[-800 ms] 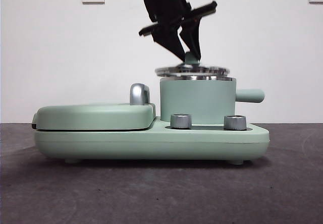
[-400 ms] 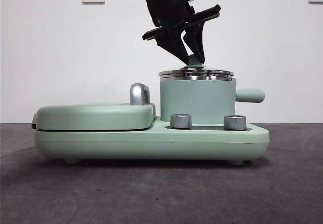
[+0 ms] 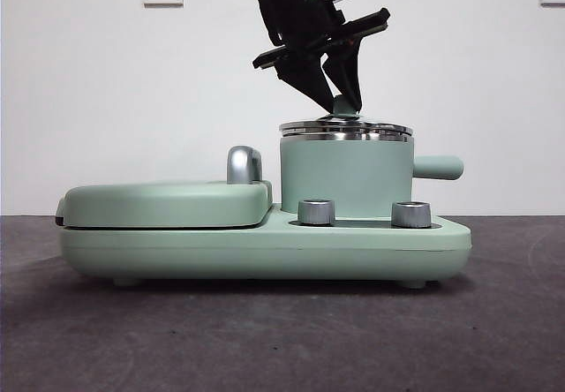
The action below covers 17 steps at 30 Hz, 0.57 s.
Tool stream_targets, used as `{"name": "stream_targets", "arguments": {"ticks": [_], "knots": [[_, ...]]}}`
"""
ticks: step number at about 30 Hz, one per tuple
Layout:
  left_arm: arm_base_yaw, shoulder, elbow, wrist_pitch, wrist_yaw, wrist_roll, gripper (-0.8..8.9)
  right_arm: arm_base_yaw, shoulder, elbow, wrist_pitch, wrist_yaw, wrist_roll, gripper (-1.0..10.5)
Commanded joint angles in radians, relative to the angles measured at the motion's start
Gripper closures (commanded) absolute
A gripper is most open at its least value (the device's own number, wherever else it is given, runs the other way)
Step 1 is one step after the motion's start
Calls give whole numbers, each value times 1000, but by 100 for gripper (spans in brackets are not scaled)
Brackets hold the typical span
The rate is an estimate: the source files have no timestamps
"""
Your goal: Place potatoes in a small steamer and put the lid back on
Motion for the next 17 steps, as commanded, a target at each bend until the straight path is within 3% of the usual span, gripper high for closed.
{"name": "stream_targets", "arguments": {"ticks": [1, 17], "knots": [[-16, 38, 29, 10, 7, 22, 799, 8, 6, 5, 11, -2, 18, 536], [-16, 48, 29, 48, 6, 42, 799, 8, 6, 5, 11, -2, 17, 536]]}}
